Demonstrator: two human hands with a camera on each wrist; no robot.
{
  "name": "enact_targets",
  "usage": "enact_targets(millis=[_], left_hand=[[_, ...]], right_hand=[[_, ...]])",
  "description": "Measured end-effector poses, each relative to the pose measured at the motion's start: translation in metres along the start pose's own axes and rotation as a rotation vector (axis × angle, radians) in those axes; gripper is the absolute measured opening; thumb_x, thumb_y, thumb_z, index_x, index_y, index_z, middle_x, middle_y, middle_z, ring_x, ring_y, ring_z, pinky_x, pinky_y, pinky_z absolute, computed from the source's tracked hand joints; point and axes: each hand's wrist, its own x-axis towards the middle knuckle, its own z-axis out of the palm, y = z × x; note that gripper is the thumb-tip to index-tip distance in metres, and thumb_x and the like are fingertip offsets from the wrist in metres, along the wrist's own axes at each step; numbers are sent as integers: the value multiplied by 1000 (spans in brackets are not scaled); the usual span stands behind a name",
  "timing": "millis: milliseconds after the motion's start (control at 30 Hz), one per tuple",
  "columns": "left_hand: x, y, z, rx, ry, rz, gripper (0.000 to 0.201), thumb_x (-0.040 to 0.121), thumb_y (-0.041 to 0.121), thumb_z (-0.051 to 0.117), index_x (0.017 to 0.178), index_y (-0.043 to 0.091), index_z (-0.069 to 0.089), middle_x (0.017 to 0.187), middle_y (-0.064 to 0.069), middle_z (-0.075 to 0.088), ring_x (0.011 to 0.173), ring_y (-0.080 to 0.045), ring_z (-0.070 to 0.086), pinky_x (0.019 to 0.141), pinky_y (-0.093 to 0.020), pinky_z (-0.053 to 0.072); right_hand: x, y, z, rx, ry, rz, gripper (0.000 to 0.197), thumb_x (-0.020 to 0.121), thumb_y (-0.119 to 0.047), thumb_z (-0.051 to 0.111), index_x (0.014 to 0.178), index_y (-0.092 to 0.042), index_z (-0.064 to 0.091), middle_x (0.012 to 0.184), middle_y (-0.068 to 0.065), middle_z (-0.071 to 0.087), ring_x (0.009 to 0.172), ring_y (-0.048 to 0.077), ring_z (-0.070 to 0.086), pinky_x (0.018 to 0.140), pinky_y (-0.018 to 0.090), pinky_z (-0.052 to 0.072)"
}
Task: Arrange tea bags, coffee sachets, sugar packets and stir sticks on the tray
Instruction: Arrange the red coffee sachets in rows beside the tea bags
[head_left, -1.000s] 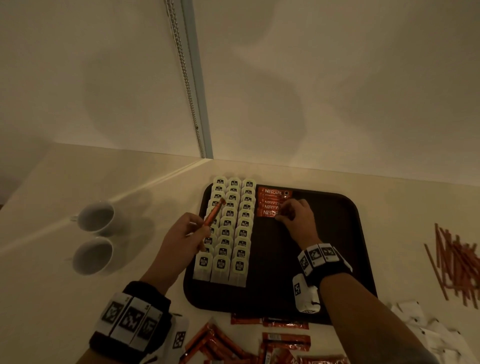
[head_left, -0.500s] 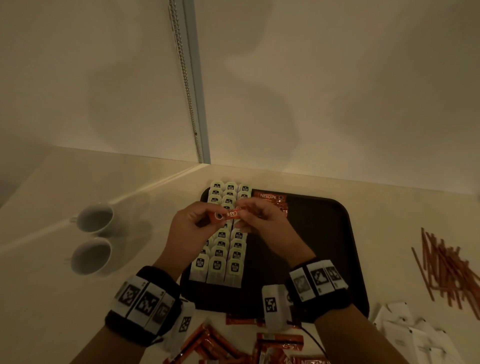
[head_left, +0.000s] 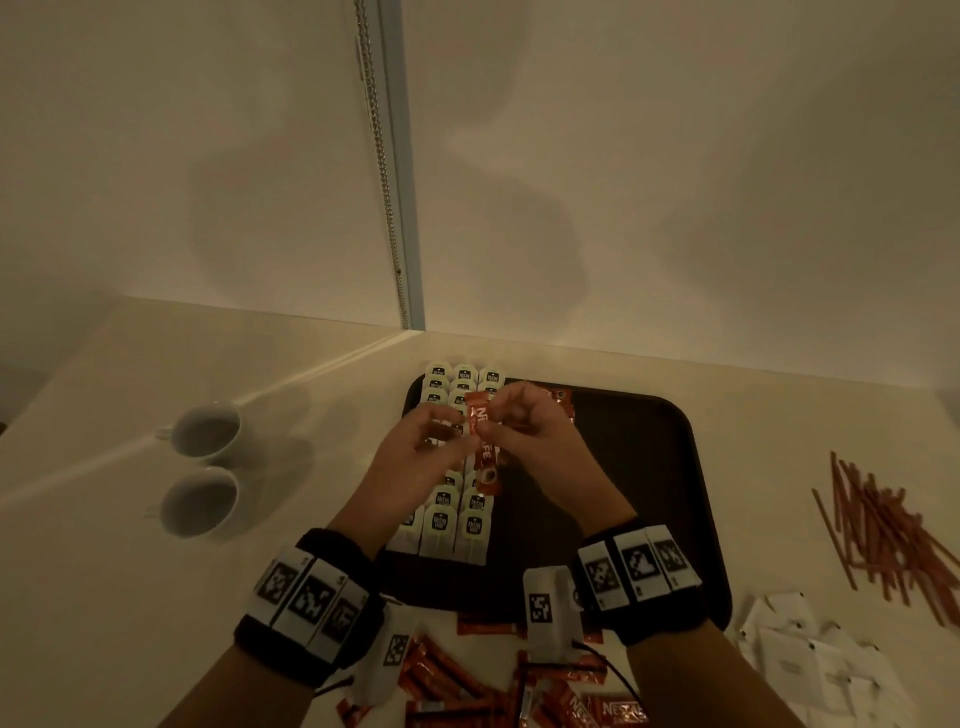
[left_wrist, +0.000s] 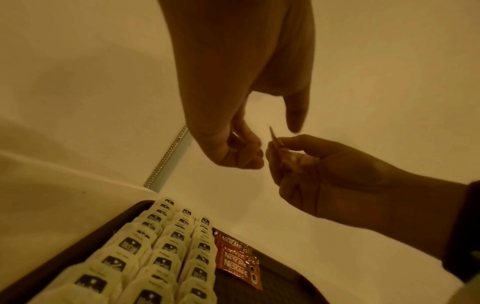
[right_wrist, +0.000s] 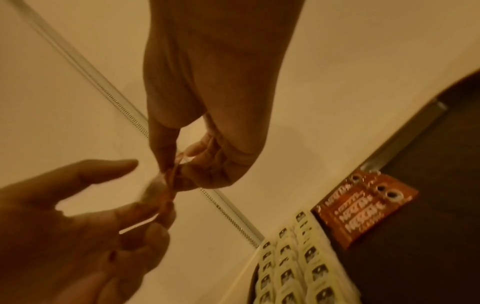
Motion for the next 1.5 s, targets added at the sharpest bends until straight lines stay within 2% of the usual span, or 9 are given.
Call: enact_targets(millis=[167,367,533,633,767,1067,1233,1400,1500], left_hand=[[-1,-3,0,-117,19,47,7,90,6,61,94,9,65,94,-12,68,80,-17,66,65,-16,51],[-2,-8,6,-610,2,-80,20,92,-6,49,106,7,56,95,-15,61,86,-24,66,73,-20,56],[-4,-5,11,-445,-41,1,20,87,2,60,103,9,70,107,-15,69,93,-25,69,76,-20,53],[-3,-5,10,-438,10,26,21,85,3,64,103,13,72,100,-11,73,90,-22,69,75,-19,53],[-5,-3,10,-534,40,22,22,77,9,67,98,14,73,93,-10,74,84,-18,70,72,-19,54],[-1,-4,0,-314,77,104,19,79,0,69,92,12,73,82,-3,75,78,-12,70,69,-17,54],[3,-7,3,-117,131,117,20,77,0,72,91,13,74,77,1,74,73,-7,69,67,-15,53],[0,-15,0,24,15,19,39,78,14,75,116,21,66,106,7,69,95,-7,67,76,-17,52],[-8,-21,-18,142,-28,-19,28,83,24,69,111,26,64,111,10,66,98,-6,64,84,-24,52]], right_hand=[[-5,-12,-4,-295,-105,-23,14,86,-12,64,99,-19,61,98,-2,68,87,4,66,77,23,54],[-12,-20,-8,-340,18,-41,19,83,-8,67,99,-16,59,92,-2,62,69,4,63,60,15,51],[-13,-23,-5,-478,142,-205,10,88,-15,62,95,-20,66,76,-10,61,68,5,57,64,11,47],[-14,-25,-2,-496,178,-273,25,87,-15,63,107,-30,58,86,-15,61,75,4,62,72,14,51],[-16,-24,-3,-453,210,-274,15,87,-16,63,98,-25,62,84,-9,64,75,8,64,70,18,54],[-25,-9,-15,-179,133,-11,13,82,-1,63,91,-10,65,91,6,66,76,6,67,66,15,52],[-28,7,-20,-192,89,77,12,81,-2,65,91,-10,66,84,1,66,70,-4,61,66,9,48],[-20,29,-45,-361,117,147,12,81,-9,68,88,-20,67,85,-8,65,73,-7,58,68,10,45],[-9,54,-74,-491,237,240,13,82,-12,68,87,-24,64,99,-9,62,89,0,56,81,18,43]])
